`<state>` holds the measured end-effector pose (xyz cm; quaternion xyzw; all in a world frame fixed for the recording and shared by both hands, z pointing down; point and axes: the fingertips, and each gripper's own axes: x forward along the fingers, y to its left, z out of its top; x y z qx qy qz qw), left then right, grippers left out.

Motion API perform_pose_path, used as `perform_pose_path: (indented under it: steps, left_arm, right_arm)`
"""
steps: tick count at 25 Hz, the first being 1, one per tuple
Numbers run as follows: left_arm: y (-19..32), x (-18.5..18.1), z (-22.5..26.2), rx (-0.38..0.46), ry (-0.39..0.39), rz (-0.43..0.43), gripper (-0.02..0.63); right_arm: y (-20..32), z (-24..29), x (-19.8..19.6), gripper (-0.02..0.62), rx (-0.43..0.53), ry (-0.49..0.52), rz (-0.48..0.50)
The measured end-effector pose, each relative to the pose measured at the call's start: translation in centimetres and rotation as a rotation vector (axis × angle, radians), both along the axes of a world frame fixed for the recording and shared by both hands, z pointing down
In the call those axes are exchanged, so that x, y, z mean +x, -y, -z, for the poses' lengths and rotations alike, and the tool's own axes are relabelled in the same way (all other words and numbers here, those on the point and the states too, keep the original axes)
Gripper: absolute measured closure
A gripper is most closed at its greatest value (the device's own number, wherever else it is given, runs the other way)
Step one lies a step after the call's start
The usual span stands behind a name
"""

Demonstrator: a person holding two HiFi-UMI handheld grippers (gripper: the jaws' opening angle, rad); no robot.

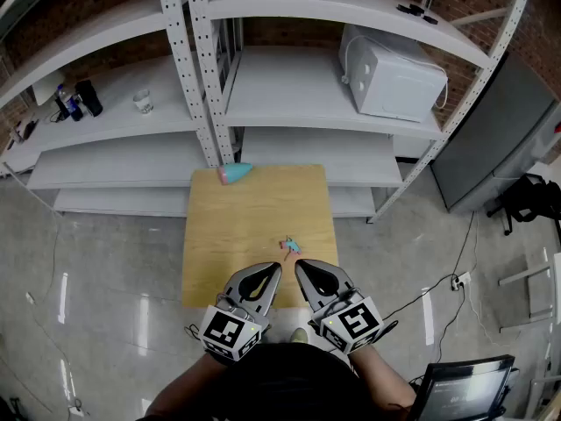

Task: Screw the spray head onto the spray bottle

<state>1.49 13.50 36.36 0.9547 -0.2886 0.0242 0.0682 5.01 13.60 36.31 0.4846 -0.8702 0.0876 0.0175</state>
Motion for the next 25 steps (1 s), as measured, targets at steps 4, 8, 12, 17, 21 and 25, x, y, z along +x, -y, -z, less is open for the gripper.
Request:
perform_pose_path:
  steps: [4, 8, 12, 17, 21, 25]
  left_arm:
    - [0.1, -0.1, 0.0, -0.003, 0.000, 0.003, 0.603]
    - [0.0, -0.2, 0.0, -0.005, -0.001, 0.004, 0.603]
    - [-0.1, 0.0, 0.0, -0.006, 0.000, 0.002, 0.603]
    - [-0.5, 0.1, -0.1, -0.011, -0.003, -0.003, 0.603]
    - [-0.7, 0.3, -0.2, -0.017, -0.004, -0.004, 0.603]
    - [-0.8, 0.4, -0.9, -0.033, 0.005, 0.010, 0.603]
  right_arm:
    - [0.1, 0.1, -0.1, 0.597, 0.001, 0.005, 0.003]
    - [0.0, 0.1, -0.2, 0.597, 0.002, 0.005, 0.004]
    - [-0.1, 0.2, 0.0, 0.597, 0.002, 0.007, 0.003]
    - [-0.6, 0.4, -0.2, 0.596, 0.002, 0.042, 0.019]
    - [-0.8, 0.5, -0.1, 0.595, 0.010, 0.056, 0.019]
    - [-1.3, -0.2, -0.3, 0.595, -0.008, 0.055, 0.042]
